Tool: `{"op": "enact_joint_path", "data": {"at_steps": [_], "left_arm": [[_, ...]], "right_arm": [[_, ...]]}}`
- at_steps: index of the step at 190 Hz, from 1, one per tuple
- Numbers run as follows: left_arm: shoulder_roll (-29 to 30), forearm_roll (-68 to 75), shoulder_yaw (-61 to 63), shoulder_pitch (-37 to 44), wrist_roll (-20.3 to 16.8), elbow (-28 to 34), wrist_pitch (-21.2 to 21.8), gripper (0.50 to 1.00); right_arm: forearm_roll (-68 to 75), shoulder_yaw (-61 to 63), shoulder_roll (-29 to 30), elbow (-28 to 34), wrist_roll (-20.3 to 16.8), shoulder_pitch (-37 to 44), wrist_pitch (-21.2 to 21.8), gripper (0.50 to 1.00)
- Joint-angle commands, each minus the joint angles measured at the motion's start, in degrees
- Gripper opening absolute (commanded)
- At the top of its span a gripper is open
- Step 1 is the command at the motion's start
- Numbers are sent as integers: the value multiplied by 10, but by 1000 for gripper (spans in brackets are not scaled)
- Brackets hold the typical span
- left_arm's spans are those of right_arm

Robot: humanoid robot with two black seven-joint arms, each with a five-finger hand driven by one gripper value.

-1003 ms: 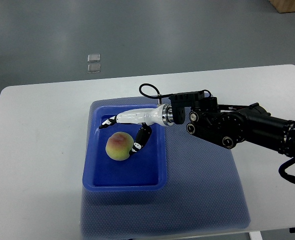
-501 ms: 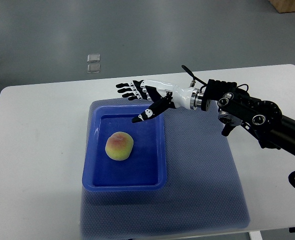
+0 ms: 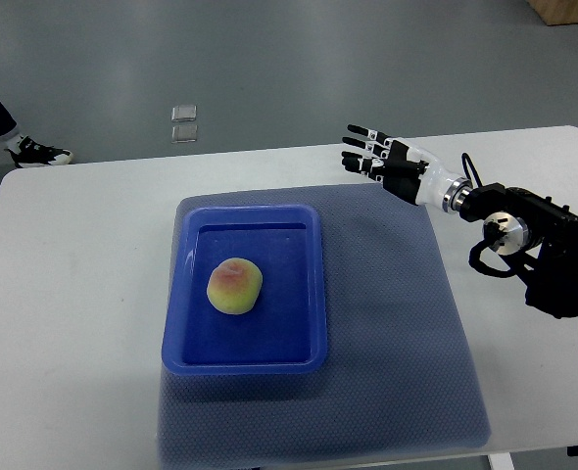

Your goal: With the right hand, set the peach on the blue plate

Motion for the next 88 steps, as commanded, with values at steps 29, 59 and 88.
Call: {"op": "enact_joint_path", "data": {"at_steps": [29, 59, 88], "left_arm": [[0, 0, 0, 0, 0, 1, 0, 1000], [0, 0, 0, 0, 0, 0, 0, 1000], [0, 0, 0, 0, 0, 0, 0, 1000]], "right_arm": [[43, 1, -13, -6, -10, -14, -3, 928], [43, 1, -18, -6, -10, -17, 7, 930], [43, 1, -30, -5, -10, -22, 36, 930]]}}
